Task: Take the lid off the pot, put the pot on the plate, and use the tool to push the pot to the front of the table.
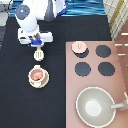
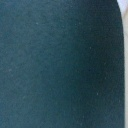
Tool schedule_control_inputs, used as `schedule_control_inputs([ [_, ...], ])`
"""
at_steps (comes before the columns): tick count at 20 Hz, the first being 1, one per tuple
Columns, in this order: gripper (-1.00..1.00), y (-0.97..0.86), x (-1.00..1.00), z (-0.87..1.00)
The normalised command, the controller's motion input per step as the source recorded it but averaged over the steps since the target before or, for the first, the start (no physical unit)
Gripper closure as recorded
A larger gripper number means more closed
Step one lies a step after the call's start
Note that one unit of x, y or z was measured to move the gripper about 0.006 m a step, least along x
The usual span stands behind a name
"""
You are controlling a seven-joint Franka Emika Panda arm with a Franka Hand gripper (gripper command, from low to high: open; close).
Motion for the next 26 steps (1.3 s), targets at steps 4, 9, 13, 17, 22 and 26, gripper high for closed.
schedule_control_inputs([
  [4,1.00,-0.11,0.98,-0.13],
  [9,1.00,-0.01,1.00,0.00],
  [13,1.00,0.03,1.00,0.03],
  [17,1.00,0.16,1.00,0.13],
  [22,1.00,0.30,0.97,0.18],
  [26,1.00,0.71,0.54,0.12],
])
